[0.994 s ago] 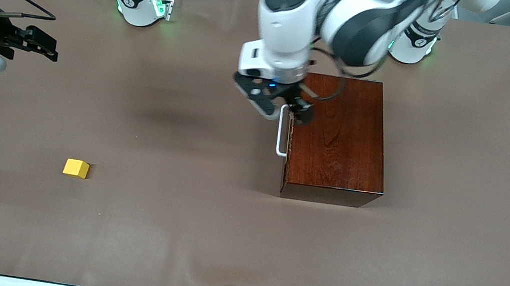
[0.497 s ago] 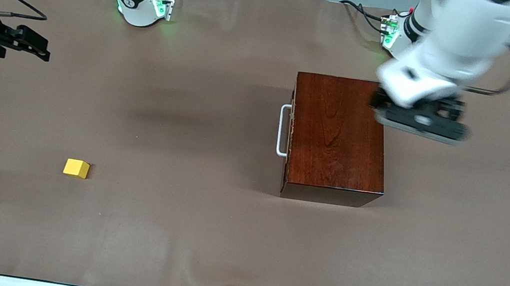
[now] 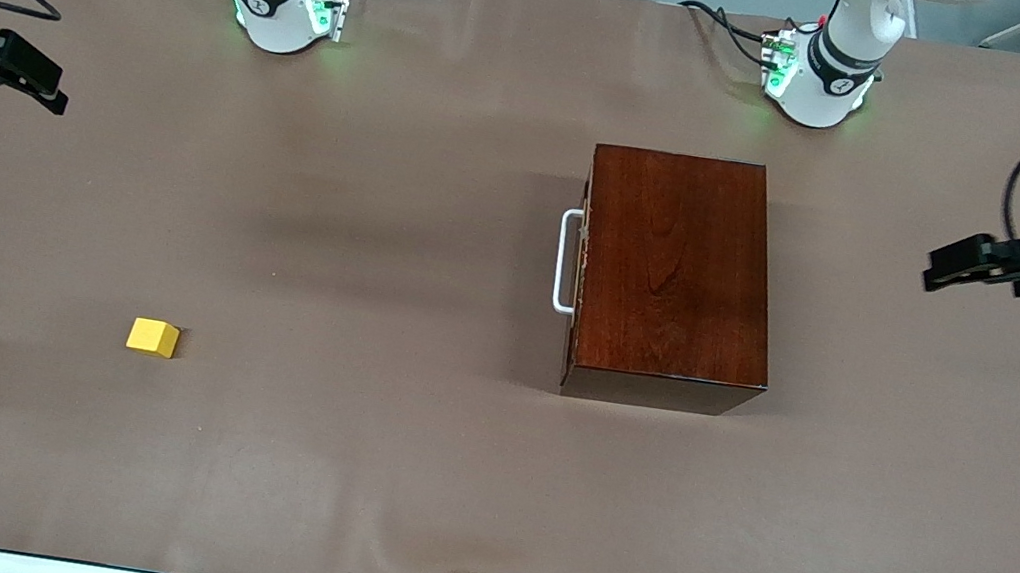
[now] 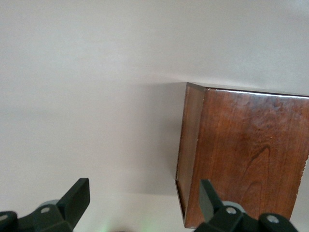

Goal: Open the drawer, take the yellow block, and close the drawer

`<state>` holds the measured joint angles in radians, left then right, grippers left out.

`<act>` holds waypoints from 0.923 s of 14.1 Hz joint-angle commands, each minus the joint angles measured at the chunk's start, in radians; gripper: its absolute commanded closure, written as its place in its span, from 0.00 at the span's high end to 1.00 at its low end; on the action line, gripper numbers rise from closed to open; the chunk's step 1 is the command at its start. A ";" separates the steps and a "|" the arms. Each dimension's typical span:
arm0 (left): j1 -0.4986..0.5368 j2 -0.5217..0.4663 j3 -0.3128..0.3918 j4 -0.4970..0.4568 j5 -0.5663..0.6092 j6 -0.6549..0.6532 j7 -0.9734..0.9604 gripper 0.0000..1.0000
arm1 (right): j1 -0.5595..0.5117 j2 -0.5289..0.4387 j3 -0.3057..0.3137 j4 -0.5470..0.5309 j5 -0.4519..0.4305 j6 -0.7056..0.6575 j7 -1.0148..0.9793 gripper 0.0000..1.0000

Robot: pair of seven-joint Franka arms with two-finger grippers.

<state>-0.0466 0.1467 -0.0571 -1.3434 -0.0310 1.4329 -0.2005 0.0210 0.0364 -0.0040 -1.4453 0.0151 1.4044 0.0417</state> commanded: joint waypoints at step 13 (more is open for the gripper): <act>0.016 -0.072 0.000 -0.125 0.000 0.116 0.058 1.00 | -0.033 -0.058 0.002 -0.081 0.014 -0.041 0.058 1.00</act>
<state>-0.0451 0.1031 -0.0545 -1.4395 -0.0310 1.5345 -0.1605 -0.0058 0.0057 -0.0043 -1.4945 0.0189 1.3741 0.0880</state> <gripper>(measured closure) 0.000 0.000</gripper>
